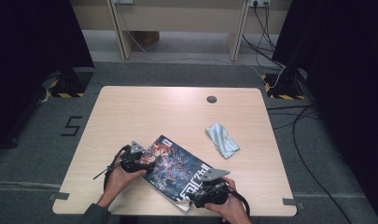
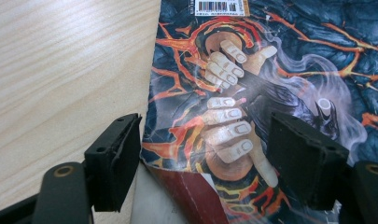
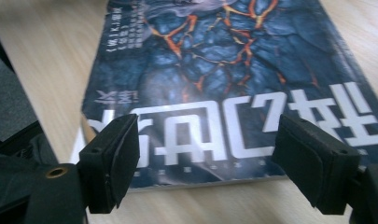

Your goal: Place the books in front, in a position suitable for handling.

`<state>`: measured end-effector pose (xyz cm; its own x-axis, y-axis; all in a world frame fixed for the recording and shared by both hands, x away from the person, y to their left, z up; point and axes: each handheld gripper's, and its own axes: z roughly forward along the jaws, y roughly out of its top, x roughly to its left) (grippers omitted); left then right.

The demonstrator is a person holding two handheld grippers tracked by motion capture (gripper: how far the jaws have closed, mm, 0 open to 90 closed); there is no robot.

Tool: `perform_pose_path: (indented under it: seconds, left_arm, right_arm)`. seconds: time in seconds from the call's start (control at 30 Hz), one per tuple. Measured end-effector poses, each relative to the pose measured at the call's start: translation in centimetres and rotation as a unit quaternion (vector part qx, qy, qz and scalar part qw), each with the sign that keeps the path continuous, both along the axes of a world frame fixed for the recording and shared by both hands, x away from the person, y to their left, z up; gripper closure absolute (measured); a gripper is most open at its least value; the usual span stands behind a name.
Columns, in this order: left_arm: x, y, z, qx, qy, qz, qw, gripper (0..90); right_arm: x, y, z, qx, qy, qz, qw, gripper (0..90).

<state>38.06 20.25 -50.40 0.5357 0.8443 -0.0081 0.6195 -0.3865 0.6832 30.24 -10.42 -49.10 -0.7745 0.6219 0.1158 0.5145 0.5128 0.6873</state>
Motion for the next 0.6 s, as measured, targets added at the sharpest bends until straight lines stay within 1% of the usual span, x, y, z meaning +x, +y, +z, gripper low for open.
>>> perform_pose_path:
  seconds: [0.03,0.1,0.13,0.23,0.3,0.33,0.4,0.47,0.53,0.6]
  left_arm:
    - [-0.1,0.0,0.0,0.003,-0.001,0.001,1.0,25.6]
    - [-0.3,-0.1,0.2,0.013,-0.001,0.0,0.9999,25.6]
    - [-0.4,-0.1,0.2,0.016,0.001,0.002,0.9999,25.6]
    - [-0.6,0.2,0.3,0.012,0.011,0.006,0.9999,25.6]
    - [-0.7,0.3,0.3,0.011,0.016,0.008,0.9998,25.6]
    - [-0.8,0.4,0.4,0.015,0.017,0.009,0.9997,25.6]
    - [-1.0,0.4,0.3,0.016,0.014,0.01,0.9997,25.6]
    - [-1.2,0.4,0.4,0.019,0.014,0.011,0.9997,25.5]
    - [-1.3,0.4,0.4,0.022,0.012,0.01,0.9996,25.5]
    - [-1.4,0.3,0.5,0.029,0.015,0.011,0.9994,25.5]
  right_arm:
    - [-0.3,0.4,0.1,0.004,0.002,0.005,1.0,22.2]
    - [-0.5,0.6,0.2,0.007,0.001,0.009,0.9999,21.9]
    - [-0.8,1.0,0.3,0.014,0.003,0.018,0.9997,21.8]
    - [-1.1,1.5,0.3,0.016,0.004,0.029,0.9995,21.6]
    - [-1.4,1.9,0.3,0.013,0.004,0.037,0.9992,21.4]
    - [-1.5,2.2,0.2,0.012,0.004,0.041,0.9991,21.4]
    - [-1.7,2.6,-0.1,0.003,0.005,0.048,0.9988,21.4]
    - [-1.9,2.9,-0.4,-0.019,-0.002,0.055,0.9983,21.4]
    - [-1.9,3.0,-0.7,-0.033,-0.004,0.056,0.9979,21.1]
    - [-1.9,3.0,-0.8,-0.036,-0.006,0.056,0.9978,21.3]
